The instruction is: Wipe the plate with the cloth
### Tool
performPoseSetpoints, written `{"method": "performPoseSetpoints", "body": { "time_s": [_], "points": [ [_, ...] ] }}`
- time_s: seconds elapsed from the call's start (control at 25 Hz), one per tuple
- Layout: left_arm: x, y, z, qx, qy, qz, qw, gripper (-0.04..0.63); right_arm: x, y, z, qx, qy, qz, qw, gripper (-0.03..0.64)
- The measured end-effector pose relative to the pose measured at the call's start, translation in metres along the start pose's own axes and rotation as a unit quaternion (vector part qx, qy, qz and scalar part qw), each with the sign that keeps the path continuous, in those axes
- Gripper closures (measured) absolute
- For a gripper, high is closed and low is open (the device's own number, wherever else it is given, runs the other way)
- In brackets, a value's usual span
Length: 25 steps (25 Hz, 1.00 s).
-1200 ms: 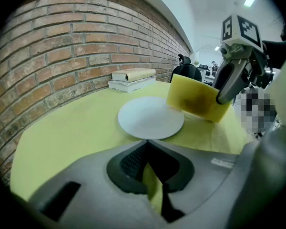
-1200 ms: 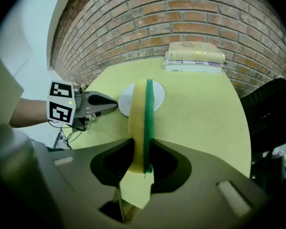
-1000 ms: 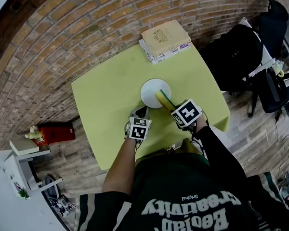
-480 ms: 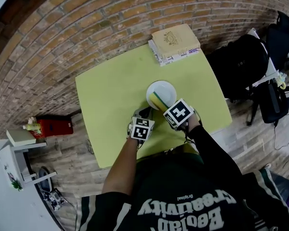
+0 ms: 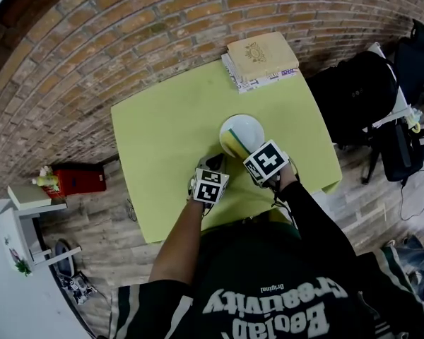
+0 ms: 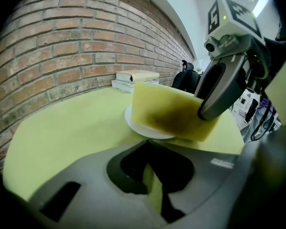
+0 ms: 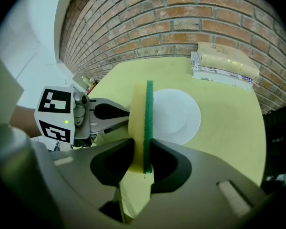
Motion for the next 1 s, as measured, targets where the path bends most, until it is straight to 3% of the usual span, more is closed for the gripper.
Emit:
{"method": "performPoseSetpoints", "body": {
  "time_s": [1.0],
  "points": [
    [0.002,-0.003,0.001,-0.002,-0.005,-0.007,1.0000,0.591,0.013,-0.029,0.052,0.054,0.058,0.027,0.996,0.500]
  ]
}}
Point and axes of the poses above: the fingertips, and each gripper's own axes: y forward along the fingers, z to its right, x out of its underside, the point moved 3 cm from there along -y, backward along the fingers, and after that the axes turned 11 degrees about y, right-handed, at the moved point
